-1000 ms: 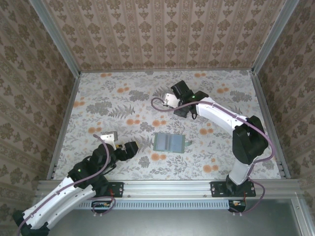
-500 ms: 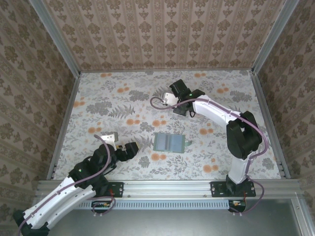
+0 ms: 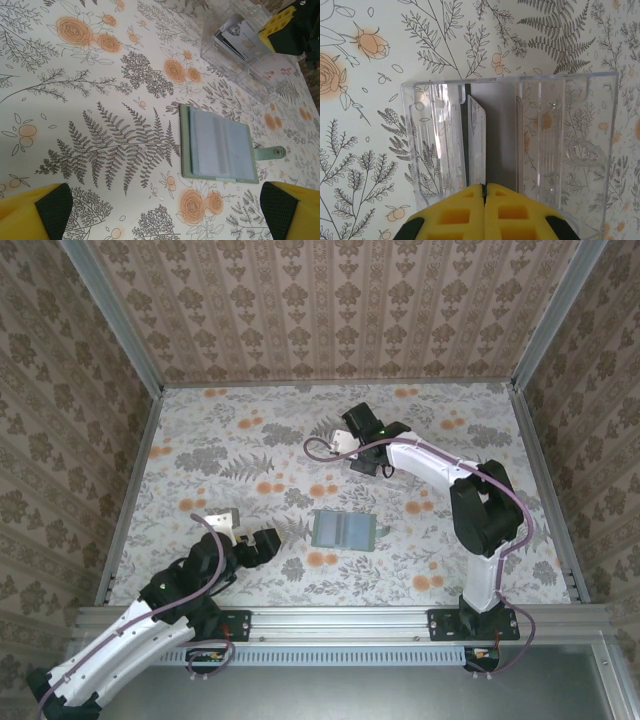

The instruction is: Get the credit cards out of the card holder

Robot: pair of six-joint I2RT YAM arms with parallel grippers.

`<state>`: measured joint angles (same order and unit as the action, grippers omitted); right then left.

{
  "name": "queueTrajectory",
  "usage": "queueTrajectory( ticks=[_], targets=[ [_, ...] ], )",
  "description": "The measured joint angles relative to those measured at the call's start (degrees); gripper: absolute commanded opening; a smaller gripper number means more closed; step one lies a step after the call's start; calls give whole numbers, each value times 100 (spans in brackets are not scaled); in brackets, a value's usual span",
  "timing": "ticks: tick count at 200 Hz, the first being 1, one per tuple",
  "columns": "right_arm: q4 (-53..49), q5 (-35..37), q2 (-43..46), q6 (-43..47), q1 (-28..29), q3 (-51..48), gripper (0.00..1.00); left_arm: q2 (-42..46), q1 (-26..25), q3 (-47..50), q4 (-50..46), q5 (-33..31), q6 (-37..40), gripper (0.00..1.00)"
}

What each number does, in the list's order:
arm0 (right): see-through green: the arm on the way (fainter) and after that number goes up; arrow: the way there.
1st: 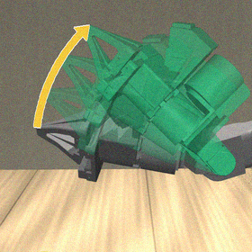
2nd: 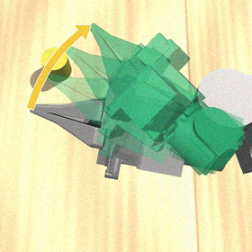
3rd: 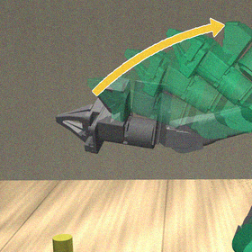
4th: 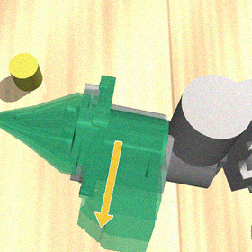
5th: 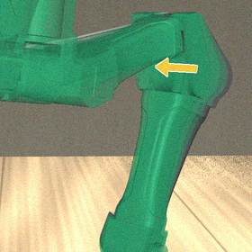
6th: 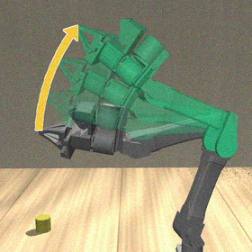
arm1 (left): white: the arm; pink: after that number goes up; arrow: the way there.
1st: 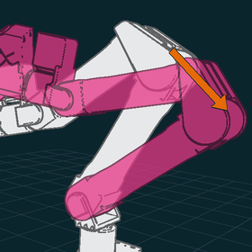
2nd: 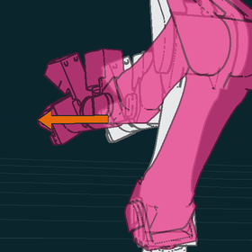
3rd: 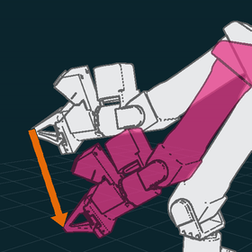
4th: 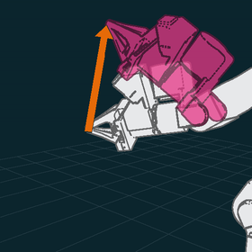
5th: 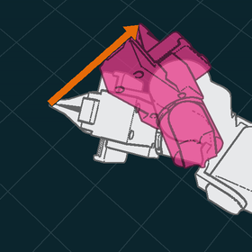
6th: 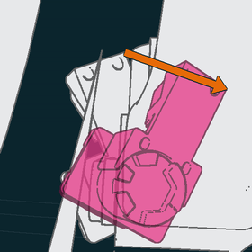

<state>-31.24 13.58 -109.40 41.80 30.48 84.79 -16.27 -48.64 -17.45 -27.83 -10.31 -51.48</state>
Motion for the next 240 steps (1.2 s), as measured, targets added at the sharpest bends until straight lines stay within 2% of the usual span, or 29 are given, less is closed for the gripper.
queueTrajectory(
  ticks=[25,84,240],
  targets=[
    [28,59,-85,-13,0,7,3,-2,4,20,0,0,0,100],
    [146,188,-210,-74,0,52,17,-2,44,17,2,9,0,100],
    [435,748,-295,-131,-39,52,19,-2,111,20,37,107,0,100]
  ],
)
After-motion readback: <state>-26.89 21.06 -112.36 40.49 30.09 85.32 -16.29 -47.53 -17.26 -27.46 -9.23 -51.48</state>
